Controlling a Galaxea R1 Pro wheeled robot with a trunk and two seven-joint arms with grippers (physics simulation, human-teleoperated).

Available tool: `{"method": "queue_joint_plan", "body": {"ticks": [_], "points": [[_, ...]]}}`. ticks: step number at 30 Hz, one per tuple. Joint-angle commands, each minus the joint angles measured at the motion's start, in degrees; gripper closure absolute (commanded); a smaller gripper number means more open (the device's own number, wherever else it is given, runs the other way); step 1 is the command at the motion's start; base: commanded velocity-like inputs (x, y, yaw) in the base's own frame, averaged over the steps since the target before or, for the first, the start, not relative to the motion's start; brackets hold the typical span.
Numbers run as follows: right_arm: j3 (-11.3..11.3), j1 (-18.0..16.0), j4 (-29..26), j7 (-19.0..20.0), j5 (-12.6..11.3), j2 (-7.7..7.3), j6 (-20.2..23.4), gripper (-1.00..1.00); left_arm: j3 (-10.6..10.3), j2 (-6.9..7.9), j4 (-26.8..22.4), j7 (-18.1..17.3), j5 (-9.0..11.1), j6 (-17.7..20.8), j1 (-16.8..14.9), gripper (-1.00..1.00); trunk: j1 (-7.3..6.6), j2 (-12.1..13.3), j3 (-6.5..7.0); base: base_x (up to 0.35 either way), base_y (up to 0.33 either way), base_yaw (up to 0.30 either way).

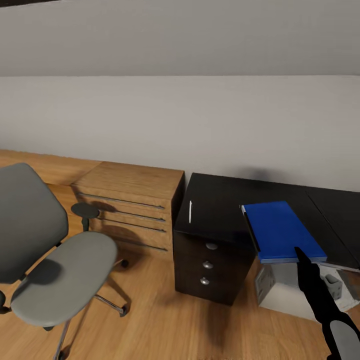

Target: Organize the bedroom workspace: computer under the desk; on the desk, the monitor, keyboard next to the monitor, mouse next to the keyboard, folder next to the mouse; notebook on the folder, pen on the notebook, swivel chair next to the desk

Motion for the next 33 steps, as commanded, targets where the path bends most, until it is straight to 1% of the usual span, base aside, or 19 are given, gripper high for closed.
{"method": "queue_joint_plan", "body": {"ticks": [1, 8, 13, 19, 21, 22, 24, 25, 26, 27, 28, 29, 30, 31, 33], "points": [[-0.11, -0.05, 0.0, 0.13, -0.49, 0.02, 0.37, 1.0, -0.49, 0.03, -0.01, 0.45, 0.29, -0.21, -0.04, -1.0, 0.0, -0.02, -0.1, 0.0, 0.0, -0.249], [-0.11, -0.05, 0.05, 0.13, -0.49, -0.04, 0.34, 1.0, -0.57, 0.03, -0.01, 0.44, 0.29, -0.2, -0.03, -1.0, 0.0, -0.02, -0.44, 0.0, 0.0, -0.249], [-0.05, -0.13, 2.21, 0.13, -0.51, -0.25, -2.0, 1.0, -1.24, 0.03, 1.21, 0.44, 0.25, -0.21, -0.04, -1.0, 0.0, -0.02, -0.69, 0.0, 0.0, -0.249], [-0.03, -0.33, 2.91, 0.06, -0.4, -0.34, -3.11, 1.0, -1.51, 0.01, 1.51, 0.44, 0.21, -0.21, -0.04, -1.0, 0.0, -0.02, -0.98, 0.0, 0.0, -0.249], [-0.08, -0.71, 3.83, -0.59, -0.35, -0.7, -3.34, 1.0, -1.53, -0.03, 1.55, 0.44, 0.21, -0.21, -0.04, -1.0, 0.0, -0.02, -1.08, 0.0, 0.0, -0.249], [-0.09, -1.42, 4.56, -1.48, -0.36, -1.24, -3.64, 1.0, -1.54, -0.05, 1.56, 0.44, 0.21, -0.21, -0.03, -1.0, 0.0, -0.02, -1.13, 0.0, 0.0, -0.249], [-0.1, -4.81, 6.45, -4.17, -0.42, -2.93, -5.29, 1.0, -1.54, -0.24, 1.57, 0.44, 0.2, -0.21, -0.03, -1.0, 0.0, -0.02, -1.23, 0.0, 0.0, -0.249], [-0.1, -5.98, 7.14, -4.89, -0.41, -3.34, -5.9, 1.0, -1.54, -0.29, 1.57, 0.45, 0.2, -0.21, -0.03, -1.0, 0.0, -0.02, -1.27, 0.0, 0.0, -0.249], [-0.07, -8.52, 8.9, -6.22, -0.42, -4.1, -7.21, 1.0, -1.54, -0.36, 1.57, 0.45, 0.2, -0.21, -0.04, -1.0, 0.0, -0.02, -1.32, 0.0, 0.0, -0.249], [-0.06, -9.88, 9.95, -6.78, -0.4, -4.45, -7.88, 1.0, -1.54, -0.39, 1.57, 0.45, 0.2, -0.21, -0.04, -1.0, 0.0, -0.02, -1.37, 0.0, 0.0, -0.249], [-0.05, -12.81, 12.33, -7.64, -0.34, -5.11, -9.22, 1.0, -1.55, -0.43, 1.57, 0.44, 0.2, -0.21, -0.04, -1.0, 0.0, -0.02, -1.42, 0.0, 0.0, -0.249], [-0.04, -14.37, 13.65, -7.95, -0.31, -5.42, -9.91, 1.0, -1.55, -0.44, 1.57, 0.44, 0.2, -0.21, -0.04, -1.0, 0.0, -0.02, -1.47, 0.0, 0.0, -0.248], [-0.03, -19.32, 18.41, -8.55, -0.27, -6.31, -12.15, 1.0, -1.55, -0.48, 1.62, 0.46, 0.2, -0.21, -0.04, -1.0, 0.0, -0.02, -1.52, 0.0, 0.0, -0.243], [0.04, -25.65, 25.48, -8.87, -0.15, -7.5, -15.6, 1.0, -1.55, -0.49, 1.64, 0.45, 0.2, -0.21, -0.04, -1.0, 0.0, -0.02, -1.58, 0.0, 0.0, -0.24], [0.35, -30.52, 32.4, -8.75, 0.05, -8.25, -19.91, 1.0, -1.55, -0.49, 1.66, 0.48, 0.2, -0.21, -0.04, -1.0, 0.0, -0.02, -1.69, 0.0, 0.0, -0.235]]}}
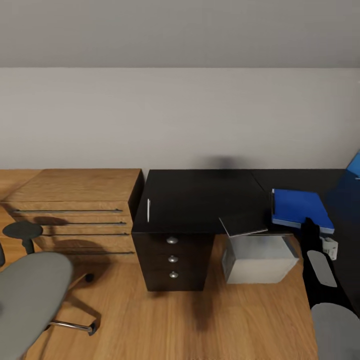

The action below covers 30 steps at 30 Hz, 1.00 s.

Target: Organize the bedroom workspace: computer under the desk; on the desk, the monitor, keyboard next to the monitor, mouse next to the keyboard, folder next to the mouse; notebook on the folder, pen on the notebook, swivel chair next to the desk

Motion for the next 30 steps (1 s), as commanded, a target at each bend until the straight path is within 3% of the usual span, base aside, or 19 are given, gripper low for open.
{"method": "queue_joint_plan", "body": {"ticks": [1, 4, 7, 14, 22, 30], "points": [[0.14, -0.65, 0.97, -0.15, -0.49, -0.09, -1.16, 1.0, -0.48, 0.01, -0.01, 0.45, 0.28, -0.2, -0.04, -1.0, -0.01, -0.03, -0.11, 0.0, 0.0, -0.228], [0.51, -2.19, 3.85, 0.77, -0.49, -0.12, -5.54, 1.0, -0.48, -0.04, -0.01, 0.43, 0.28, -0.2, -0.04, -1.0, -0.01, -0.03, -0.27, 0.0, 0.0, -0.221], [0.52, -2.51, 4.52, 1.83, -0.6, -0.08, -7.07, 1.0, -0.48, -0.05, -0.01, 0.41, 0.28, -0.2, -0.04, -1.0, -0.01, -0.03, -0.42, 0.0, 0.0, -0.219], [0.52, -2.14, 5.7, 7.02, -0.46, 0.99, -7.81, 1.0, -0.46, -0.3, 0.0, 0.55, 0.26, -0.2, -0.04, -1.0, -0.01, -0.03, -0.7, 0.0, 0.0, -0.23], [0.59, -2.08, 5.81, 7.9, -0.42, 1.37, -7.89, 1.0, -0.41, -0.31, 0.0, 0.72, 0.27, -0.2, -0.04, -1.0, -0.01, -0.03, -1.0, 0.0, 0.0, -0.224], [0.61, -2.08, 5.85, 7.93, -0.68, 5.05, -7.76, 1.0, -0.39, -0.32, 0.0, 0.74, 0.19, -0.29, -0.04, -1.0, -0.01, -0.03, -1.1, 0.0, 0.0, -0.034]]}}
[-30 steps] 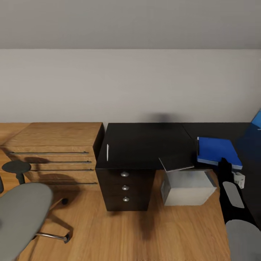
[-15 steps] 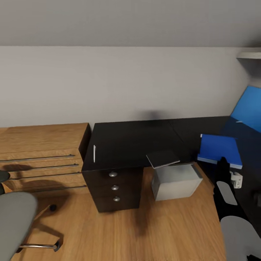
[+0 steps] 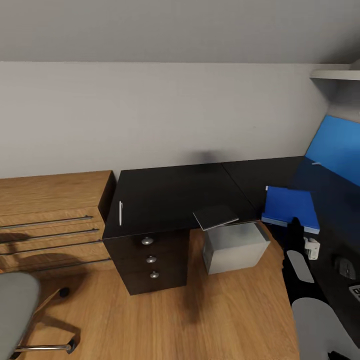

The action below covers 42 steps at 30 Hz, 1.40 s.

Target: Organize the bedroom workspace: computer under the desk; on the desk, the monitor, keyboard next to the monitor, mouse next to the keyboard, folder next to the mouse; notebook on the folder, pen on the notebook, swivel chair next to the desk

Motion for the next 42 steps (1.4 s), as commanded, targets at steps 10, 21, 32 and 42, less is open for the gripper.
{"method": "queue_joint_plan", "body": {"ticks": [10, 21, 32, 42], "points": [[-0.65, 0.49, 0.36, 0.38, -0.19, 1.16, 0.33, 1.0, -0.41, -1.41, -1.39, 0.6, 0.46, -1.61, -0.14, -1.0, 0.0, -0.02, -0.04, 0.0, 0.0, 0.0], [-4.22, 0.52, 0.53, -0.62, -0.34, 1.04, -3.19, 1.0, -0.49, -1.46, -1.97, 0.57, 0.43, -1.67, -0.13, -1.0, 0.0, -0.02, -0.04, 0.0, 0.0, 0.0], [-4.29, 0.56, 0.56, -0.64, -0.35, 0.99, -3.5, 1.0, -0.63, -1.47, -2.0, 0.52, 0.4, -1.7, -0.13, -1.0, 0.0, -0.02, -0.21, 0.0, 0.0, -0.094], [-4.23, 0.57, 0.56, -0.66, -0.35, 0.99, -3.16, 1.0, -0.66, -1.42, -1.94, 0.35, 0.38, -1.69, -0.13, -1.0, 0.0, -0.02, -0.22, 0.036, -0.017, -0.012]]}}
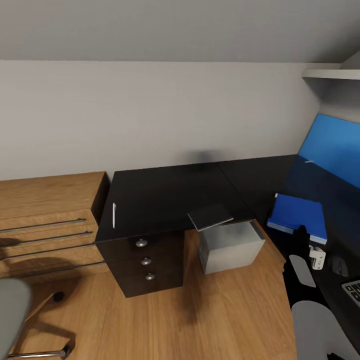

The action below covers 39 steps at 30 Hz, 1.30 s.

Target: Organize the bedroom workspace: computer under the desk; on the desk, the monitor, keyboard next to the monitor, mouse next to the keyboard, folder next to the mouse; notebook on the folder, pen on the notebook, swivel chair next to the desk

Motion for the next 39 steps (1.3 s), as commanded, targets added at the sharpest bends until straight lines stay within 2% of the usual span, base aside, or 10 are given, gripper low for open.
{"method": "queue_joint_plan", "body": {"ticks": [1, 10, 37, 38, 39], "points": [[0.02, -0.03, 0.05, 0.36, -0.59, -0.01, -0.13, 1.0, -0.49, 0.05, 0.01, 0.44, 0.27, -0.18, -0.05, -1.0, 0.01, -0.02, -0.04, 0.086, -0.045, 0.0], [-0.07, -0.05, 0.12, 0.11, -0.59, -0.43, -0.11, 1.0, -0.57, -0.01, 0.01, 0.37, 0.27, -0.21, -0.05, -1.0, 0.01, -0.02, -0.04, 0.062, -0.061, 0.0], [-0.06, -0.07, 0.13, -0.14, -0.59, -0.44, -0.11, 1.0, -0.51, 0.07, 0.01, 0.45, 0.27, -0.15, -0.05, -1.0, 0.01, -0.02, -0.04, 0.005, -0.005, 0.0], [-0.05, -0.09, 0.13, -0.15, -0.59, -0.45, -0.08, -1.0, -0.52, 0.07, 0.01, 0.43, 0.27, -0.15, -0.05, -1.0, 0.01, -0.02, -0.04, 0.0, 0.0, 0.0], [-0.06, -0.07, 0.13, -0.15, -0.59, -0.45, -0.06, -1.0, -0.54, 0.07, 0.01, 0.41, 0.27, -0.15, -0.05, -1.0, 0.01, -0.02, -0.04, 0.0, 0.0, 0.0]]}}
